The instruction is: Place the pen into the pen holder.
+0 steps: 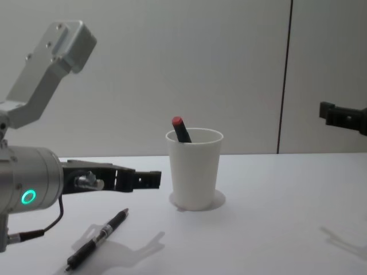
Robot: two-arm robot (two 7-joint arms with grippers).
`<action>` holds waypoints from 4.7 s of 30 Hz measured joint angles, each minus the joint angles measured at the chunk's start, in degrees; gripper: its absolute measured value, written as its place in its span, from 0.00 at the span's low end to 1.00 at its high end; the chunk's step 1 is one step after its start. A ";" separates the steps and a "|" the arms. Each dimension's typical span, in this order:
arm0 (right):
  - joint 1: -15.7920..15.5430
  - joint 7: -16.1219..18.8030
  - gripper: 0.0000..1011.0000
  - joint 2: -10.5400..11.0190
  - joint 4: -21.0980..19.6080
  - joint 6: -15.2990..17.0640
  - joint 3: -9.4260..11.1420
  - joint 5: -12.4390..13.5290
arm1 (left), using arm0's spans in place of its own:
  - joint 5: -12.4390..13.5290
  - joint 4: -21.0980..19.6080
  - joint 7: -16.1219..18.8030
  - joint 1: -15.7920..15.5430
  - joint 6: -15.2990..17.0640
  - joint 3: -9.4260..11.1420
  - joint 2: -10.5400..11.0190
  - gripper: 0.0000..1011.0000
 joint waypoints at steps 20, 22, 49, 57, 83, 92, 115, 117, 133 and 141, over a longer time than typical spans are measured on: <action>0.00 0.00 0.99 0.00 0.00 0.00 0.00 0.00 | -1.13 1.47 -1.11 -0.26 5.77 -0.84 0.36 0.99; 0.00 0.00 0.99 0.00 0.00 0.00 0.00 0.00 | -1.38 1.26 -0.86 0.00 6.16 -0.97 0.56 0.99; 0.00 0.00 0.99 0.00 0.00 0.00 0.00 0.00 | -2.80 -2.98 4.36 3.28 12.16 -2.57 2.94 0.99; 0.00 0.00 0.99 0.00 0.00 0.00 0.00 0.00 | -3.20 -3.96 4.94 4.39 13.77 -2.69 3.36 0.99; 0.00 0.00 0.99 0.00 0.01 0.00 0.00 0.00 | -3.02 -4.84 3.09 6.11 14.53 -2.74 3.82 0.51; 0.00 0.00 0.99 0.00 0.00 0.00 0.00 0.00 | -2.80 -4.67 2.44 6.39 13.97 -2.83 3.87 0.21; 0.00 -0.01 0.99 0.00 0.01 0.00 0.00 0.00 | -1.63 -3.95 1.01 6.19 11.90 -3.30 3.73 0.17; 0.00 0.00 0.99 0.00 0.00 0.00 0.00 0.00 | -1.15 -3.95 0.76 6.19 11.05 -3.35 3.84 0.17; 0.00 0.00 0.99 0.00 0.00 0.00 0.00 0.00 | 3.26 -4.81 -1.25 6.58 1.35 -4.07 5.38 0.17; 0.00 -0.01 0.99 0.00 0.01 0.00 0.00 0.00 | 4.51 -4.91 -2.51 6.93 -5.97 -4.77 6.30 0.17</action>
